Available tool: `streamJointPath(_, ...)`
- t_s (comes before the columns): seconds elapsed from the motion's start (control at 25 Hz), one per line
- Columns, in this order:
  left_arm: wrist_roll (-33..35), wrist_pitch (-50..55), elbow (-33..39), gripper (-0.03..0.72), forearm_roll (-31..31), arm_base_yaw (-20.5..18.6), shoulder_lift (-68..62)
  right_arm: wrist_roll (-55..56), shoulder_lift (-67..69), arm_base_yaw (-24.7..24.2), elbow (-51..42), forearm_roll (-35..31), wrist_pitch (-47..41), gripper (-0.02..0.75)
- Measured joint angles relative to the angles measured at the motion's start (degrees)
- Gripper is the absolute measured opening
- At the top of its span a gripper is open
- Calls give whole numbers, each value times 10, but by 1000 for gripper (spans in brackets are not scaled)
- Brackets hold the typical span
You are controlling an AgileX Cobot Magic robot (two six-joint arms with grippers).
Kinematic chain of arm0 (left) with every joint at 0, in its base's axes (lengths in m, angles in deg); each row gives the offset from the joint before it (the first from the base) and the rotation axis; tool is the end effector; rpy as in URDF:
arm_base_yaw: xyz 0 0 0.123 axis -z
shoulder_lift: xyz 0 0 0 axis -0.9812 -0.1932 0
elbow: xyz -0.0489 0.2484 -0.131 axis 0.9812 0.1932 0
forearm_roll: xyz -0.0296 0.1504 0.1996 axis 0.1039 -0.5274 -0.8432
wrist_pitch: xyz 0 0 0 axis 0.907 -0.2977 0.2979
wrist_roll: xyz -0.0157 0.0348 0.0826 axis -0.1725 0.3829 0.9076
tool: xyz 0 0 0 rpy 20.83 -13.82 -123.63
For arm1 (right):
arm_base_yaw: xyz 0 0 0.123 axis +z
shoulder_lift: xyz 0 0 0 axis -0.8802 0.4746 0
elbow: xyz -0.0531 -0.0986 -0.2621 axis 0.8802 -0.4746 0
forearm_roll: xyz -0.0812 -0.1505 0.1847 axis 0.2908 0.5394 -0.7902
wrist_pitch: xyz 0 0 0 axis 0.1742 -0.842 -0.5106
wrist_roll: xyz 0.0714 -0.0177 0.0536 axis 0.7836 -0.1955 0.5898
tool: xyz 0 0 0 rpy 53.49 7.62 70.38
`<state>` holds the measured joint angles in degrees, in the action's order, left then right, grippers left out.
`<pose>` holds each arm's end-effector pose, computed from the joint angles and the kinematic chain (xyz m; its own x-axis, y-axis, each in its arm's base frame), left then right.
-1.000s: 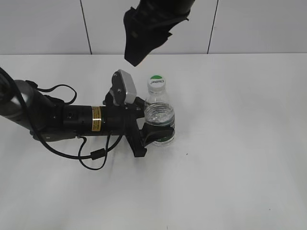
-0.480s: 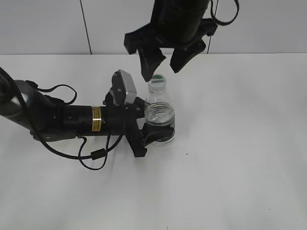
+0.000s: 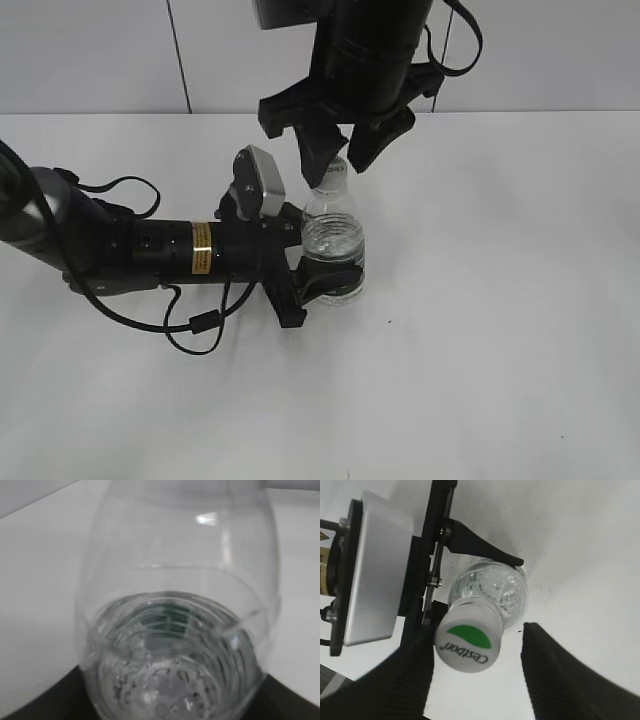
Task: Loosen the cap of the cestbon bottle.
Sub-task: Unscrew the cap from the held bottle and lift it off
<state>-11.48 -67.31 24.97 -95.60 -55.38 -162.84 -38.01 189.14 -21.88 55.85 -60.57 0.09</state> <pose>0.3227 -0.2139 0.0748 -0.0597 0.3188 -0.9460 0.9688 0.2467 0.0220 0.3241 0.2779 0.2740 -0.7946 -0.5541 -0.2482 -0.5879 0.8043 0.0863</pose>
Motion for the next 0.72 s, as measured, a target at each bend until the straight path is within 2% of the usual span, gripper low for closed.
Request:
streamJointPath(0.16,-1,1,0,412,0,0,0,-8,0,2,0,0,0,293)
streamJointPath(0.44,-1,1,0,412,0,0,0,-70,0,2,2,1,0,293)
streamJointPath(0.72,-4,1,0,412,1,0,0,-282,0,2,20,1,-3,293)
